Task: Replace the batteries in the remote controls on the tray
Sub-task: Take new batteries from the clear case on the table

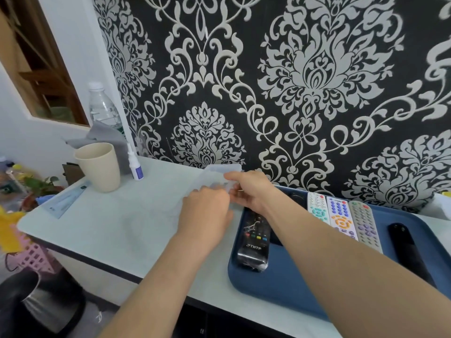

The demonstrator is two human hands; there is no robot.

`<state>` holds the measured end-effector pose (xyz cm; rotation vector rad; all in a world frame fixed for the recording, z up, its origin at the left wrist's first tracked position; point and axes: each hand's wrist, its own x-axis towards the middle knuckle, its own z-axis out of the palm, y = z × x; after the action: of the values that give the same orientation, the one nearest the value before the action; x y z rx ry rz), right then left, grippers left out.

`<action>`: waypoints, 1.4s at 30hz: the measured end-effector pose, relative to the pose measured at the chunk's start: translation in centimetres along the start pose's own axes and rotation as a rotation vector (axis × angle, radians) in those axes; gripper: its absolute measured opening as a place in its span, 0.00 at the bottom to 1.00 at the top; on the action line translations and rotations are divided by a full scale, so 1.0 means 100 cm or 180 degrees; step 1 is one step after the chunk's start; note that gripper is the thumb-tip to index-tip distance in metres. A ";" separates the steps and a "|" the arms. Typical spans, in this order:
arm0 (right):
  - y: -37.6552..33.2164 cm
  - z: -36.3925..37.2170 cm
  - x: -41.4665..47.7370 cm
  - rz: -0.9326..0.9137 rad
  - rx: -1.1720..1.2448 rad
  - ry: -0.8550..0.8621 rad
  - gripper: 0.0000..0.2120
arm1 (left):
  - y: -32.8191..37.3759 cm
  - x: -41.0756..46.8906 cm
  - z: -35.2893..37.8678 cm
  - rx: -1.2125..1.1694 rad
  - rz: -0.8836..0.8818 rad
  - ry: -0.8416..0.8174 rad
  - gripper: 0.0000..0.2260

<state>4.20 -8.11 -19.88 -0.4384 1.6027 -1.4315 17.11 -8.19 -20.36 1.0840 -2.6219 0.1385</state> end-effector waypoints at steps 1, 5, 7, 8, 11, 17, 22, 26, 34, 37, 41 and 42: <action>0.003 -0.001 0.001 -0.0061 -0.0025 -0.0010 0.10 | 0.002 0.000 0.002 0.0013 0.0002 0.0006 0.14; 0.004 -0.010 0.002 0.0065 -0.0088 -0.0232 0.21 | -0.009 0.004 -0.014 -0.0686 -0.0261 0.0427 0.16; 0.005 -0.010 0.000 -0.0054 -0.0595 -0.0258 0.19 | -0.023 0.004 -0.029 -0.1498 -0.0713 0.0789 0.18; 0.006 -0.008 0.000 -0.0225 -0.0928 -0.0189 0.20 | -0.031 0.006 -0.033 -0.1831 -0.0901 0.1128 0.16; 0.009 0.001 0.002 -0.0762 -0.1658 0.0168 0.21 | -0.068 0.008 -0.025 -0.1557 -0.1292 0.1921 0.12; 0.004 0.005 0.004 -0.1316 -0.2876 0.0262 0.11 | -0.103 0.005 0.011 -0.0086 -0.2018 -0.0297 0.13; 0.001 0.004 -0.001 -0.1519 -0.3311 0.0322 0.14 | -0.109 0.012 0.021 -0.0715 -0.1731 -0.0291 0.18; 0.001 0.003 0.001 -0.1627 -0.3422 0.0371 0.21 | -0.078 0.019 -0.003 -0.1146 -0.0709 0.0819 0.12; 0.000 0.001 0.003 -0.1748 -0.3477 0.0264 0.21 | -0.030 0.047 0.010 0.0423 -0.0211 -0.0504 0.08; -0.001 -0.002 0.005 -0.1721 -0.3421 0.0216 0.22 | -0.023 0.058 0.016 0.0760 -0.0279 -0.0666 0.12; 0.003 0.000 0.004 -0.1829 -0.3700 0.0166 0.17 | -0.020 0.063 0.018 0.0786 -0.0347 -0.0825 0.11; 0.002 0.001 0.002 -0.1958 -0.4009 0.0270 0.10 | -0.019 0.063 0.019 0.0740 -0.0345 -0.0804 0.11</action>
<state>4.28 -8.26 -20.15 -1.7038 2.4282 -0.6156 13.75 -14.21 -20.30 1.4012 -2.8130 0.3079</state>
